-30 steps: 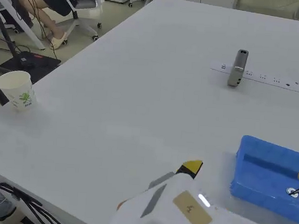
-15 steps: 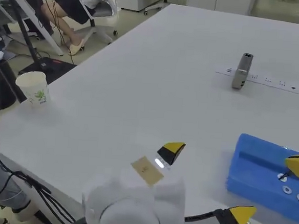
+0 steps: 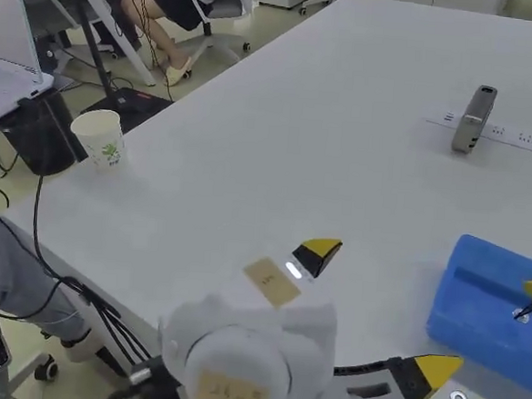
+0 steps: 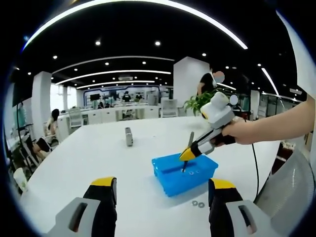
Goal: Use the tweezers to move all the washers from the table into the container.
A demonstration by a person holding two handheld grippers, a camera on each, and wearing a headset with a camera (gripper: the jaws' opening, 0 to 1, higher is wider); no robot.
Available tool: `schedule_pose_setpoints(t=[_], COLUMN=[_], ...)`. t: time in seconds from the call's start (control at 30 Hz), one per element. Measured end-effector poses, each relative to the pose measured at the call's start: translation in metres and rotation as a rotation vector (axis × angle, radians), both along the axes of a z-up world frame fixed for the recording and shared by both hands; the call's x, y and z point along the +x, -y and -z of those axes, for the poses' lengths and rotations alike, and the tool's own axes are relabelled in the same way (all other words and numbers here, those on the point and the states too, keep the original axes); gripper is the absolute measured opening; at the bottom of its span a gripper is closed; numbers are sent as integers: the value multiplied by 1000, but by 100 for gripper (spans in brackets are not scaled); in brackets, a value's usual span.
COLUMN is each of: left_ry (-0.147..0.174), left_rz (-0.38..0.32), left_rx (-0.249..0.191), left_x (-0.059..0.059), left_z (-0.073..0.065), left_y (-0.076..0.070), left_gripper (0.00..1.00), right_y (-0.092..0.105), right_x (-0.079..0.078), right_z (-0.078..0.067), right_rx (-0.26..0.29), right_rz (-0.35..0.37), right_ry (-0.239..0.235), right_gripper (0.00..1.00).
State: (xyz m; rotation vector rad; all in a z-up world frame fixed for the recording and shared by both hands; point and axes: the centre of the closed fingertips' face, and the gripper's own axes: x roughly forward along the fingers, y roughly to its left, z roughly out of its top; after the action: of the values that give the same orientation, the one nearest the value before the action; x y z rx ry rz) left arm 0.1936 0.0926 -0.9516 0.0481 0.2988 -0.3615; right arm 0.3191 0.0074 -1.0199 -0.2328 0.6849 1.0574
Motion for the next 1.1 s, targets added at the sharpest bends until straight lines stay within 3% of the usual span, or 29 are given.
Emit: schedule_pose_setpoints(t=[0.3, 0.8, 1.1], left_ry=[-12, -14, -9], left_rz=[11, 15, 9], left_rx=[3, -12, -24], left_x=[0, 0, 0], left_z=[2, 2, 1], left_y=[2, 1, 0], left_gripper=[76, 75, 75], right_y=[6, 5, 4], right_x=[-1, -6, -17], right_z=[11, 16, -3], right_rx=[-20, -57, -13], right_rz=[7, -16, -8], right_ry=[-38, -40, -23], right_gripper=[3, 3, 3])
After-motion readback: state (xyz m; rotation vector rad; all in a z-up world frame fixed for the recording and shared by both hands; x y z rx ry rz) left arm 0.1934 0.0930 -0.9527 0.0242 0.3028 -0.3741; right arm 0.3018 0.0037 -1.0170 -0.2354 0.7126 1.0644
